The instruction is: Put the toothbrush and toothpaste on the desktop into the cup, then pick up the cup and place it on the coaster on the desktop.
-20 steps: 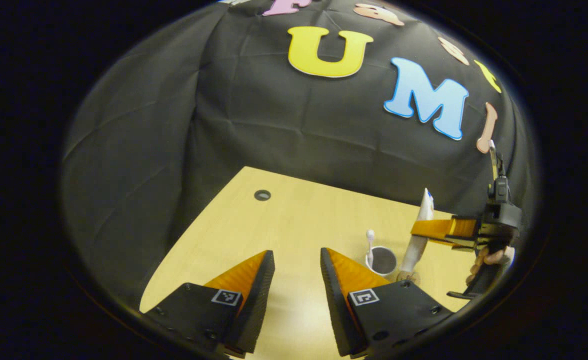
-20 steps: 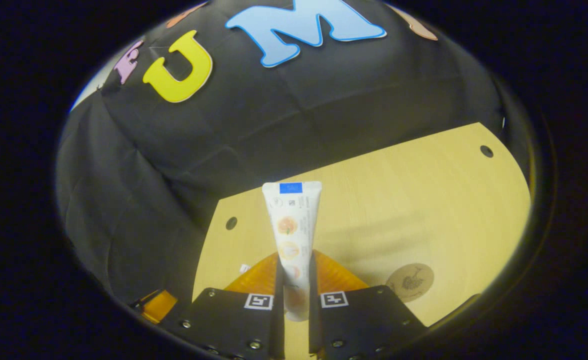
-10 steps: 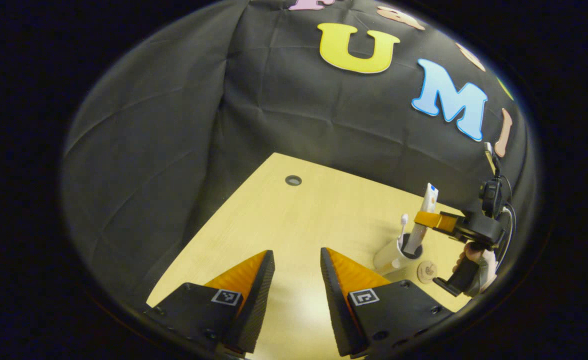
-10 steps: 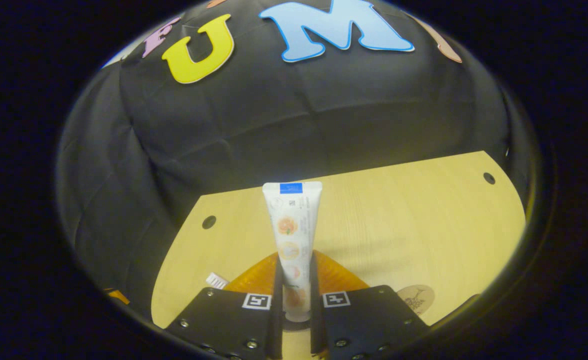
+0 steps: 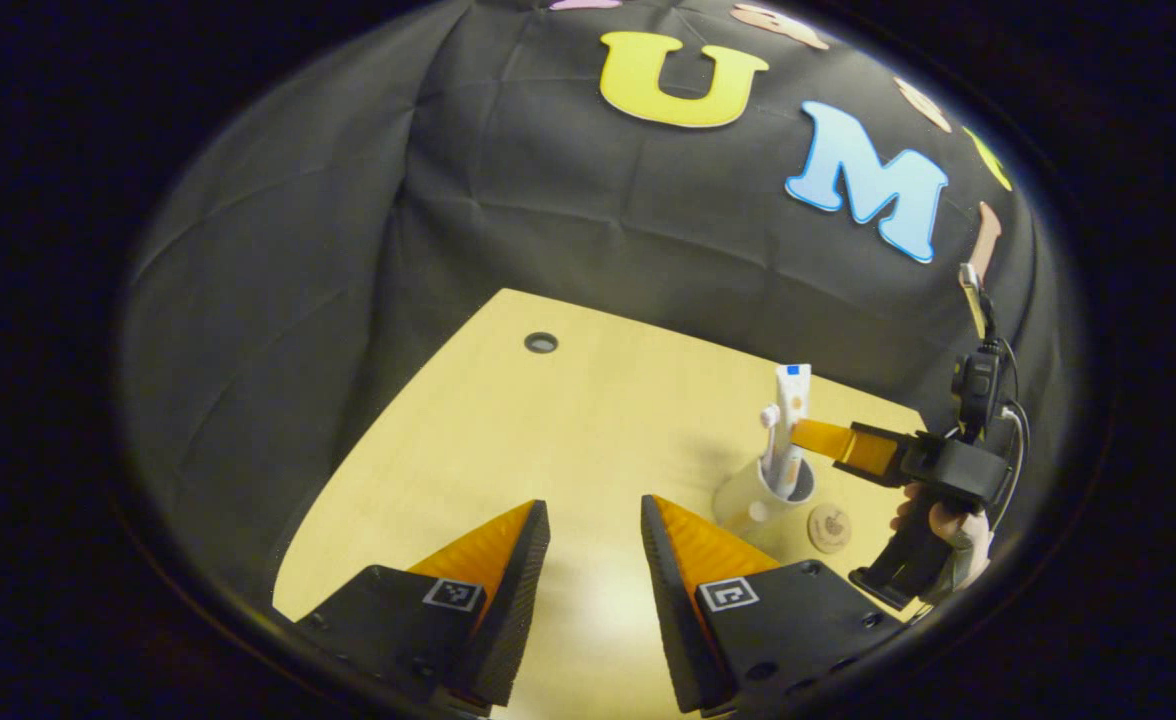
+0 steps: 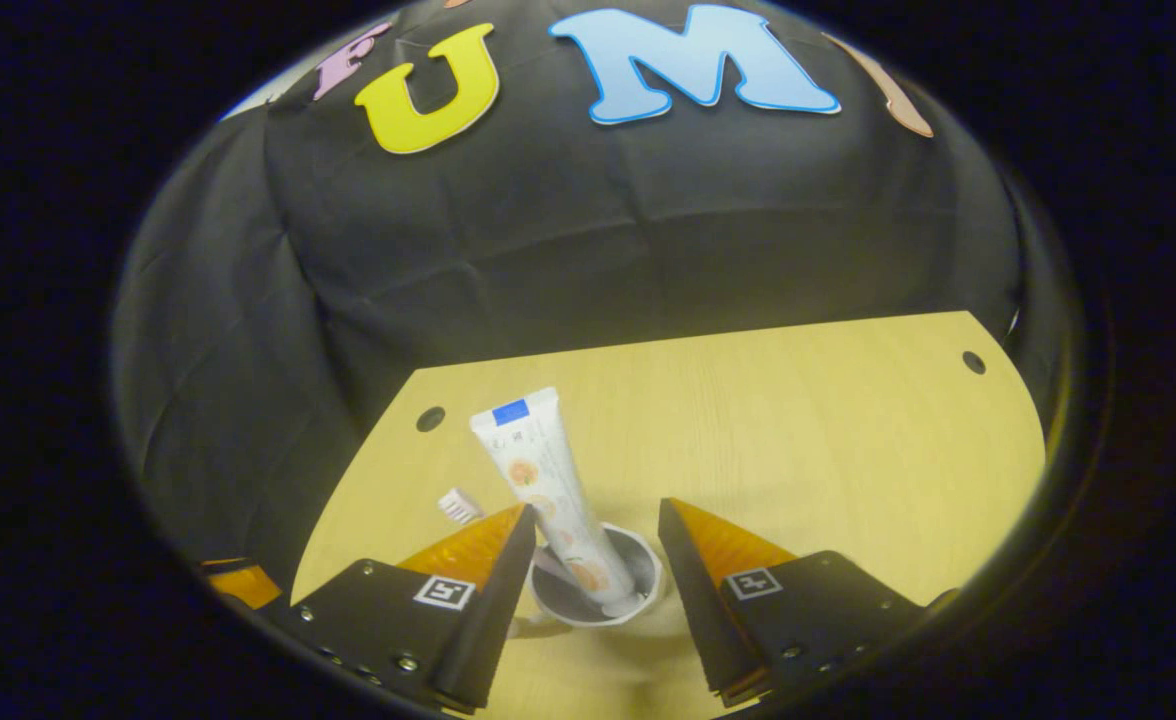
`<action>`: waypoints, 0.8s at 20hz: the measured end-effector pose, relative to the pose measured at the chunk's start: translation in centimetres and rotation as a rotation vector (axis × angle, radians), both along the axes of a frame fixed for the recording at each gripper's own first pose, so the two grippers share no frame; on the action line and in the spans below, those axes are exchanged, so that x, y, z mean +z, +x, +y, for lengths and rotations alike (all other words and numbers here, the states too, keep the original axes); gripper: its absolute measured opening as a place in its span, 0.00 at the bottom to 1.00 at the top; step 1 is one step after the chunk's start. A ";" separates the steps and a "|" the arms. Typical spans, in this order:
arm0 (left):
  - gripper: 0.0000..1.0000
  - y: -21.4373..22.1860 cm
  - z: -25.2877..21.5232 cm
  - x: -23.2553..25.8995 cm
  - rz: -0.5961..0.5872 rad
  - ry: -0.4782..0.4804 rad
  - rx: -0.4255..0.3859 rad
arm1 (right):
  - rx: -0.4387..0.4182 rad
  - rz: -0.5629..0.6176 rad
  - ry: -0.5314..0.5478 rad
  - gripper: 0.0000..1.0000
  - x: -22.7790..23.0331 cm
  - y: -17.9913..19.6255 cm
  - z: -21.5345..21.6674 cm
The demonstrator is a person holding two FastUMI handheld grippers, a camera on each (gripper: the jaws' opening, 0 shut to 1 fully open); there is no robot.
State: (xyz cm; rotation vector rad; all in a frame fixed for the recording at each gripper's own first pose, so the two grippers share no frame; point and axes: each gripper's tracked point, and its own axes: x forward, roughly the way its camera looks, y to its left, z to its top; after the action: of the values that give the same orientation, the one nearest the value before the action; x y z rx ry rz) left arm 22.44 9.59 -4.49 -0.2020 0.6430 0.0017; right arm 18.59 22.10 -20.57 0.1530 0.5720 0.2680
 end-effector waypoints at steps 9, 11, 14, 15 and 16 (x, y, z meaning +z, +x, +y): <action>0.64 1.9 -7.6 -1.0 0.032 -0.018 -0.291 | -0.094 -0.003 0.029 0.76 1.6 -2.8 -6.6; 0.71 2.0 -8.9 -2.1 0.075 0.014 -0.380 | -0.133 0.007 0.029 0.76 1.0 -3.8 -8.7; 0.78 2.7 -11.6 -3.9 0.156 0.055 -0.545 | -0.189 0.035 0.036 0.76 -0.4 -5.9 -11.5; 0.77 2.9 -12.7 -4.9 0.193 0.086 -0.621 | -0.216 0.049 0.040 0.76 -1.1 -6.9 -12.8; 0.77 3.1 -13.3 -5.3 0.224 0.116 -0.676 | -0.236 0.060 0.045 0.76 -1.6 -7.7 -13.7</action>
State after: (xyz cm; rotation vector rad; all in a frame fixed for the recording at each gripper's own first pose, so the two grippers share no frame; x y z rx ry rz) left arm 25.51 -3.69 -9.84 0.1376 0.9071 -0.5946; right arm 10.91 8.43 -22.20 0.2703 0.6013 0.0468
